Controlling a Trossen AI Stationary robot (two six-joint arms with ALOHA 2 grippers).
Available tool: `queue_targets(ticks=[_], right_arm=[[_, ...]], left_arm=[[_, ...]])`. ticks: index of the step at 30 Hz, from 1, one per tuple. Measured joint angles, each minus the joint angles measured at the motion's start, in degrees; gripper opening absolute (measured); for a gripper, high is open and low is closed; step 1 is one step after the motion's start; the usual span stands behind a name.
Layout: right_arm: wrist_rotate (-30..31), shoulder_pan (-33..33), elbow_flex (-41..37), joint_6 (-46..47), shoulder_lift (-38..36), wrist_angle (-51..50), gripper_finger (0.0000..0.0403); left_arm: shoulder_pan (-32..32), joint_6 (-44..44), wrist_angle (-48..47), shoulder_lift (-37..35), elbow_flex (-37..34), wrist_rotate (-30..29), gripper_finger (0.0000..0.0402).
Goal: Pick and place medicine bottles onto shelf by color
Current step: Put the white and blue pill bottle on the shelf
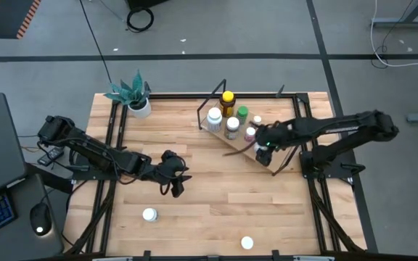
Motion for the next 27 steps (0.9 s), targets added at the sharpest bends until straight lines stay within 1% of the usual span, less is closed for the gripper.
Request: queue_targets(ticks=[5,12,16,22,27], right_arm=[[0.9,2.0,0.0,0.3,6.1,-2.7,0.0312],[7.6,2.6,5.6,-0.3,12.3,-12.1,0.0317],[8.3,2.3,7.4,-1.8,12.7,-12.2,0.0336],[8.1,0.4,7.4,-2.6,12.1,-11.7,0.0393],[7.0,-2.5,7.4,-3.6,12.1,-10.1,0.0393]], left_arm=[[0.0,0.8,0.0,0.0,0.0,0.0,0.0174],[-1.0,1.4,-0.1,0.0,0.0,0.0,0.0174],[-1.0,1.5,-0.1,0.0,0.0,0.0,0.0174],[-1.0,1.5,-0.1,0.0,0.0,0.0,0.0174],[-2.2,2.1,-0.2,0.0,0.0,0.0,0.0174]])
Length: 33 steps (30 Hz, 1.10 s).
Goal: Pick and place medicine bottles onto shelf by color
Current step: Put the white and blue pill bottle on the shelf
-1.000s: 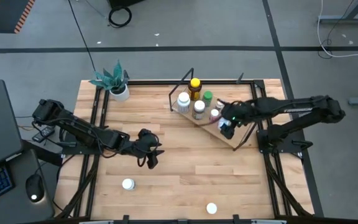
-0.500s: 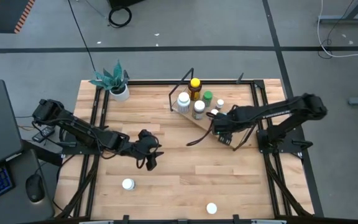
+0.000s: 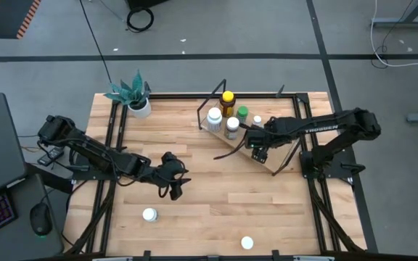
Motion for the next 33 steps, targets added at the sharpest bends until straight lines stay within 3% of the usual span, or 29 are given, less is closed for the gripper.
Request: queue_targets(ticks=[12,17,33], right_arm=[[-2.4,-3.4,-1.0,2.7,0.0,2.3,0.0397],[-2.9,-2.9,-4.3,4.5,0.0,3.5,0.0399],[-4.9,-1.5,-5.6,8.4,0.0,11.7,0.0398]], left_arm=[[-2.2,-2.0,0.0,0.0,0.0,0.3,0.0174],[-3.7,-1.6,-0.1,0.0,0.0,7.2,0.0174],[-6.1,-1.2,-0.1,0.0,0.0,11.0,0.0174]])
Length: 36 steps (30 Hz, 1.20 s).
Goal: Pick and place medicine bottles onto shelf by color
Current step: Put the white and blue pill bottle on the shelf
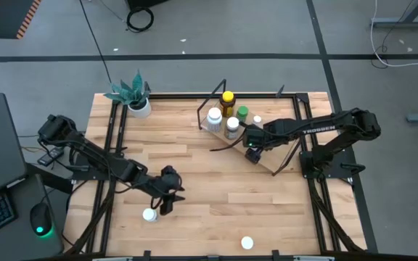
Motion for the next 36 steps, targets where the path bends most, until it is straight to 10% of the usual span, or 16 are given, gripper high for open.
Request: queue_targets(ticks=[13,22,36], right_arm=[[-4.5,1.8,-2.5,3.1,-0.1,3.3,0.0393],[-25.1,5.7,3.5,12.0,0.1,10.5,0.0393],[-12.7,16.4,10.8,3.1,0.9,11.7,0.0388]], left_arm=[[-1.0,-1.2,0.0,0.0,0.0,0.1,0.0174],[-1.0,-1.5,0.1,0.0,0.0,0.1,0.0174],[-1.0,-1.6,0.1,0.0,0.0,0.6,0.0174]])
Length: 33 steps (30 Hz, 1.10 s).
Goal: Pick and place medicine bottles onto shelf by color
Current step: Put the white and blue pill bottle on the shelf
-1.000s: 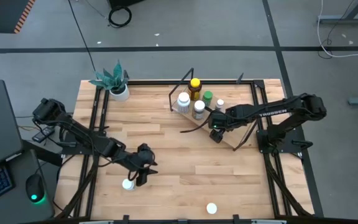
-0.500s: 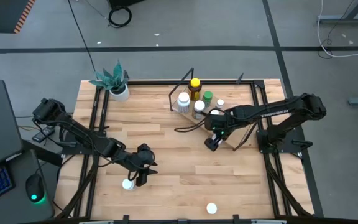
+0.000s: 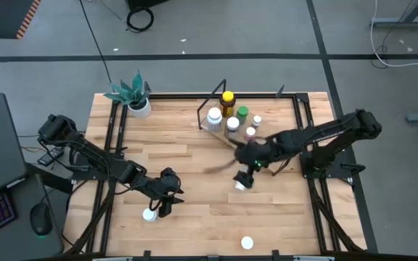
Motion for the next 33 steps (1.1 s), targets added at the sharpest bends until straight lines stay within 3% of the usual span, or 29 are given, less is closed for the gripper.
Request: queue_targets(ticks=[10,16,21,25,33], right_arm=[[4.0,10.7,3.7,-28.8,13.9,-2.5,0.0384],[9.5,11.8,9.9,-33.3,22.6,-10.3,0.0384],[9.9,12.1,11.7,-36.4,27.4,-13.3,0.0384],[9.7,12.1,11.8,-36.7,29.2,-13.1,0.0384],[15.0,12.1,11.8,-41.2,28.7,-17.3,0.0384]], left_arm=[[0.2,-0.4,0.1,0.0,0.0,0.0,0.0174],[0.1,-4.0,0.1,0.0,0.0,-1.2,0.0172],[0.0,-4.2,0.1,0.0,0.0,-2.0,0.0172],[0.0,-4.0,0.0,0.0,0.0,-3.9,0.0172],[0.0,-4.0,0.0,0.0,0.0,-4.3,0.0172]])
